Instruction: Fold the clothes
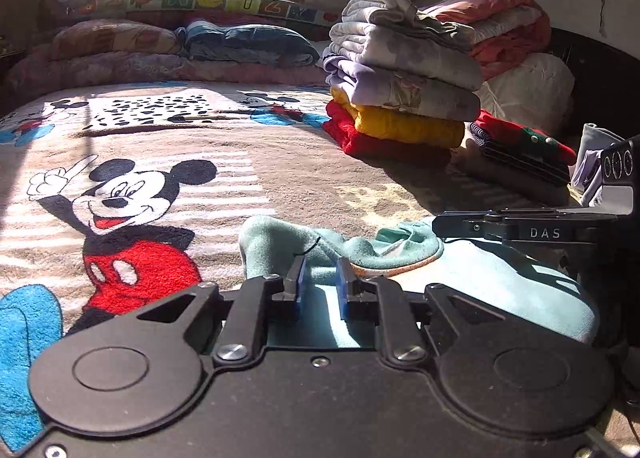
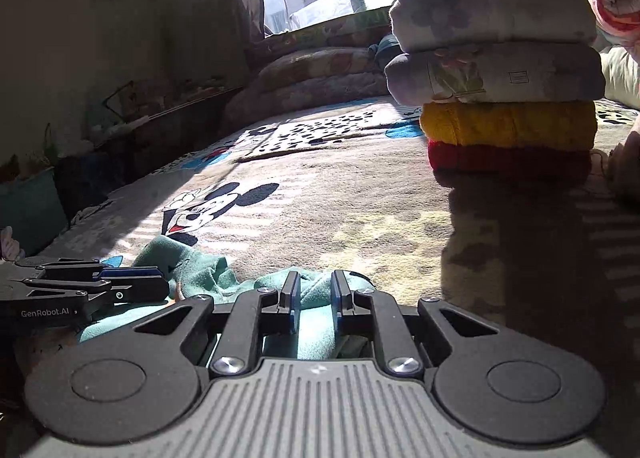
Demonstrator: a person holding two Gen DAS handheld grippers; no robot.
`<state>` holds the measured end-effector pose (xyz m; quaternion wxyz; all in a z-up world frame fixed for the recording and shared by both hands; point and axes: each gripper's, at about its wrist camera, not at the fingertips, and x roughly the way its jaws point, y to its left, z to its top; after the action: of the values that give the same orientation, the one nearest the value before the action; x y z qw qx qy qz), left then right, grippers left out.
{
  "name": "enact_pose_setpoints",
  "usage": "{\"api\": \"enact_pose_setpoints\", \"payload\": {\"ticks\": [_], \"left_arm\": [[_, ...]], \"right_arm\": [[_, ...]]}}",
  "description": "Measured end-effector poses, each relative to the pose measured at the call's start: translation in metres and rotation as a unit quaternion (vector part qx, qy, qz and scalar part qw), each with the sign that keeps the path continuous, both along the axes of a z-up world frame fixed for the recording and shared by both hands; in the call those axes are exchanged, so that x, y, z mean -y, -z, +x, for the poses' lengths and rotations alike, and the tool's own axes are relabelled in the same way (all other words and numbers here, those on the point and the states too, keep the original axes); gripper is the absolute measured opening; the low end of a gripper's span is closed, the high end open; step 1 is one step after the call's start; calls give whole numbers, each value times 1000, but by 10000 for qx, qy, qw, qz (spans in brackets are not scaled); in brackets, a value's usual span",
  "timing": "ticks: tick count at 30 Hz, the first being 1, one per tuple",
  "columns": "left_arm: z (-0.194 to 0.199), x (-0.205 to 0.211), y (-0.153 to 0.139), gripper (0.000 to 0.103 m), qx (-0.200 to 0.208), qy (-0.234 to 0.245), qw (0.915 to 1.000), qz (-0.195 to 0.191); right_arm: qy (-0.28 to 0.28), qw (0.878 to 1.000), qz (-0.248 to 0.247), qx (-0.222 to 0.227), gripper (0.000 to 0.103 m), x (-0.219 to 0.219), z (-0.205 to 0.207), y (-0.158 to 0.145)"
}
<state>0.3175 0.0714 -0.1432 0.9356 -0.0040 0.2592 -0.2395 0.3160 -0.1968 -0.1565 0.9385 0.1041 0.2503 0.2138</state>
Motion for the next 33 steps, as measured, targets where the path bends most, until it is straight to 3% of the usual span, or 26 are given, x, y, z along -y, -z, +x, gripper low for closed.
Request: {"api": "enact_pose_setpoints", "payload": {"ticks": [8, 9, 12, 13, 18, 33], "left_arm": [[7, -3, -1, 17, -581, -140, 9980, -200], [6, -2, -6, 22, -665, -152, 9975, -206], [-8, 2, -22, 68, -604, 23, 9981, -148], [-12, 4, -25, 71, -544, -6, 9985, -69], [-28, 5, -33, 71, -470, -65, 9989, 20], [-52, 3, -48, 71, -351, -197, 9991, 108]], "right_arm": [[-223, 9984, 472, -211, 17, 14, 3, 2], [-196, 9989, 417, -97, 18, 13, 0, -2], [-174, 9994, 11, 297, 27, 3, -17, -15], [-171, 9992, -79, 357, 32, 0, -20, -17], [32, 9975, -339, 617, 35, -2, -46, -31], [-108, 9960, -680, 567, 38, -23, -91, -39]]}}
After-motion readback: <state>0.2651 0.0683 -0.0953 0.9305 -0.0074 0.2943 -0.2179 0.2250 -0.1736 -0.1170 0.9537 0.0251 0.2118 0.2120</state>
